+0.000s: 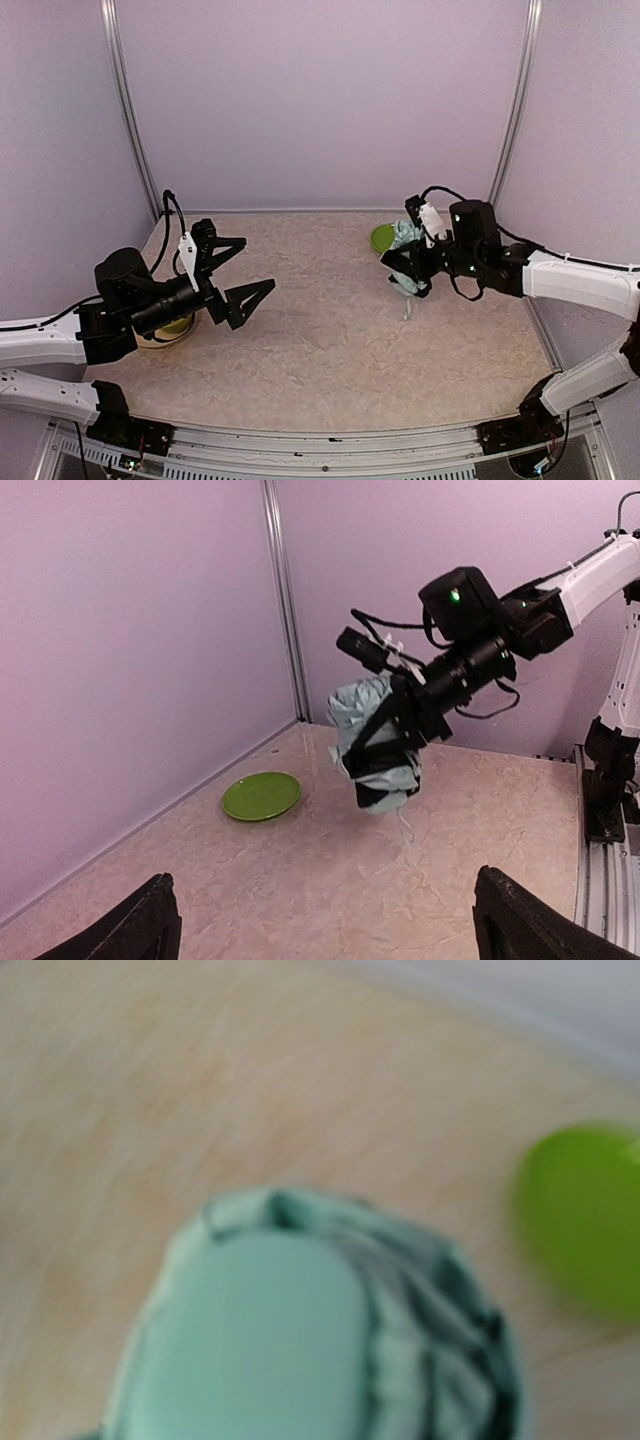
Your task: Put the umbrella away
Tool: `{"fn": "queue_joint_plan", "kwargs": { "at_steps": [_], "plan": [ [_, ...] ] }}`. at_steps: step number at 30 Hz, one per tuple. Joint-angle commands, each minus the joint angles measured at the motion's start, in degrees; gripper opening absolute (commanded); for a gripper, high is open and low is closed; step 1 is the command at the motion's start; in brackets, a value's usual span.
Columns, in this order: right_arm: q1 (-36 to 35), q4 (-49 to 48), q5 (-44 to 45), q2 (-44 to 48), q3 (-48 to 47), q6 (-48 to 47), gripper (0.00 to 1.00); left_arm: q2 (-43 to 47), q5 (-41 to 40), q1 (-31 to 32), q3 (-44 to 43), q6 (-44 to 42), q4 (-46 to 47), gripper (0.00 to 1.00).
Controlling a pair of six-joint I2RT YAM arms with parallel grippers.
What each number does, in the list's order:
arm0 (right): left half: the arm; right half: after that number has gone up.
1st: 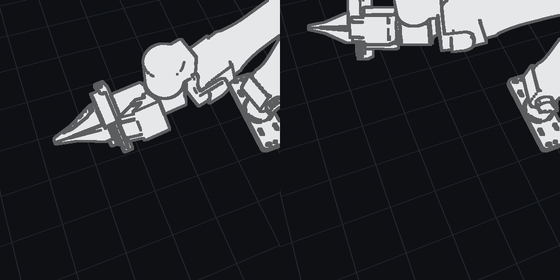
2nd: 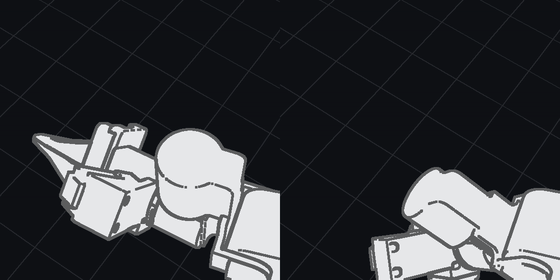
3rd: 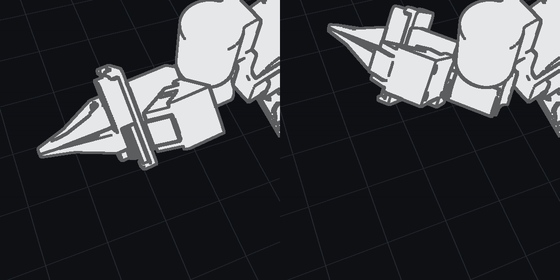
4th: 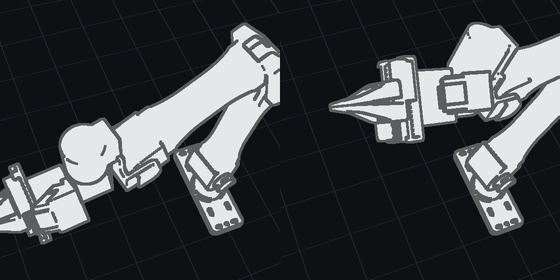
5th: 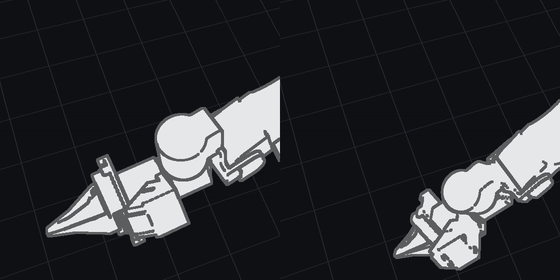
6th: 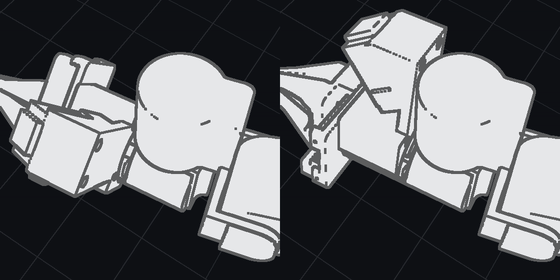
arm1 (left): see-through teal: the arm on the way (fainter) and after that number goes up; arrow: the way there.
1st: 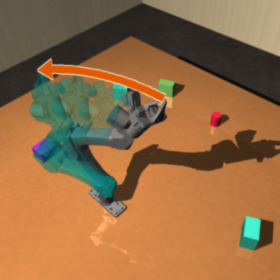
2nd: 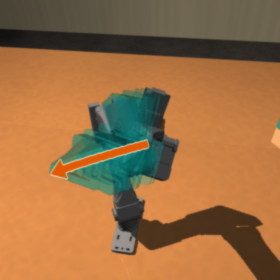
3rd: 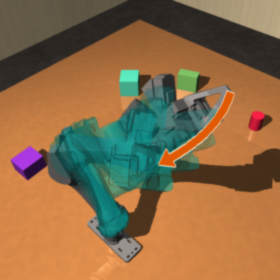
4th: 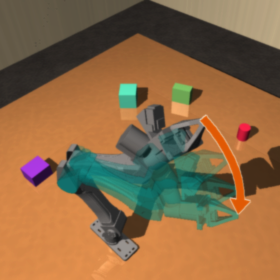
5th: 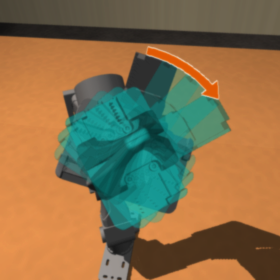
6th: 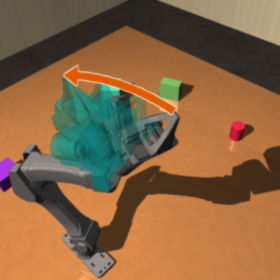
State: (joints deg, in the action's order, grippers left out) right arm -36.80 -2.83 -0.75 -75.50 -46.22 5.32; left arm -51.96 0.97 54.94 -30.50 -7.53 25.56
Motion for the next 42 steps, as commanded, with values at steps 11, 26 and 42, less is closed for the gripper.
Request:
{"fn": "queue_joint_plan", "kwargs": {
  "at_steps": [11,26,42],
  "plan": [
    [30.2,42.6,0.2,-7.2,-22.7,-3.4,0.01,-2.0,-4.1,-0.8,-5.0,0.0,-6.8,0.99],
    [36.9,50.8,-20.8,-23.0,-25.8,-11.5,0.72,-2.7,-1.3,-1.3,-6.7,-0.8,-10.5,0.99],
    [36.9,21.3,-13.6,0.0,-14.7,-7.2,1.0,-3.8,-13.5,-14.5,-9.2,8.0,-18.5,0.99]
  ]
}}
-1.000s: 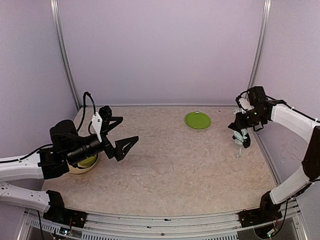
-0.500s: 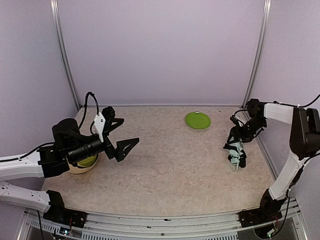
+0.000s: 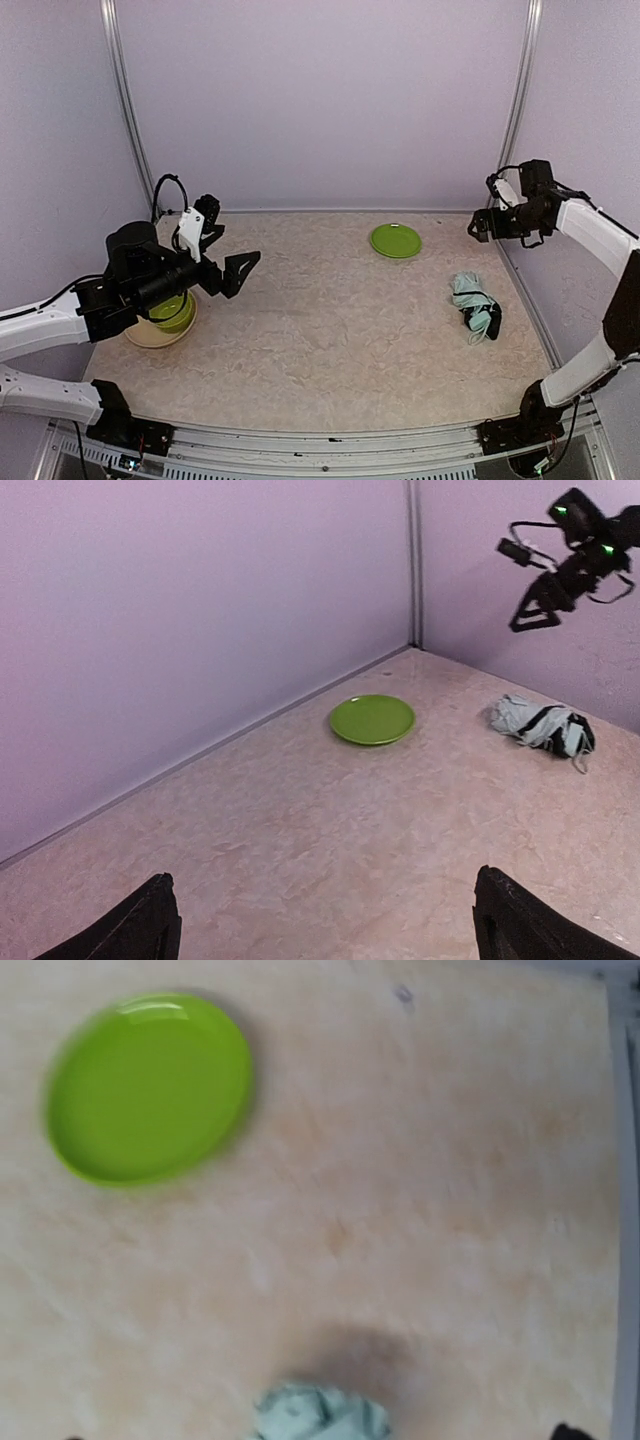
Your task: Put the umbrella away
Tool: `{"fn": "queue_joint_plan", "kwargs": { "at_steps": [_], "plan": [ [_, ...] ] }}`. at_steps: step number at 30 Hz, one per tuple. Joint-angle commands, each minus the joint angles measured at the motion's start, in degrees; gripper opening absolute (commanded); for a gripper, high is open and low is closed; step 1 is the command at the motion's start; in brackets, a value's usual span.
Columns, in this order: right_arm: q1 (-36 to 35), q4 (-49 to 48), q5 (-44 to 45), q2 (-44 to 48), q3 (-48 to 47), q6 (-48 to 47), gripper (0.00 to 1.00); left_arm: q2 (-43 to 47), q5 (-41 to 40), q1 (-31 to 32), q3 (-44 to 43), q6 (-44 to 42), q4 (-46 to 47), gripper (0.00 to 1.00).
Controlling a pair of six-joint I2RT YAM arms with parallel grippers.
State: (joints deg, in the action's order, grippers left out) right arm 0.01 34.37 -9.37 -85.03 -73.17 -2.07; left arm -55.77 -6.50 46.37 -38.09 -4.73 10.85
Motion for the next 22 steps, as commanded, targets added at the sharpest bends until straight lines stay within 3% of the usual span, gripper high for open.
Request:
{"fn": "queue_joint_plan", "kwargs": {
  "at_steps": [1,4,7,10,11,13,18,22],
  "plan": [
    [0.1,-22.3,-3.2,13.1,17.4,1.5,1.0,0.4,-6.4,-8.6,-1.3,6.8,-4.0,0.99],
    [0.1,-42.0,6.6,22.3,35.0,8.1,1.0,2.0,-7.6,-16.4,1.5,10.6,-1.9,0.99],
    [0.1,-51.4,13.6,26.8,43.2,11.2,1.0,3.3,-13.4,-22.1,6.0,13.0,2.4,0.99],
    [0.1,-52.7,19.2,27.1,46.2,14.6,1.0,3.7,-18.8,-26.1,10.4,13.4,7.7,0.99],
    [0.1,-55.3,20.8,26.9,48.9,15.0,1.0,3.7,-19.6,-29.2,14.9,12.9,15.7,0.99],
    [0.1,-58.9,21.7,26.7,51.4,15.5,1.0,3.0,-19.9,-31.3,18.5,12.8,21.4,0.99],
    [0.1,-64.1,21.6,25.8,54.9,15.9,1.0,-0.8,-24.6,-34.6,23.9,10.7,29.9,0.99],
    [0.1,-65.9,21.8,25.4,56.1,15.1,1.0,-4.3,-24.0,-35.2,25.4,10.5,35.3,0.99]
  ]
}}
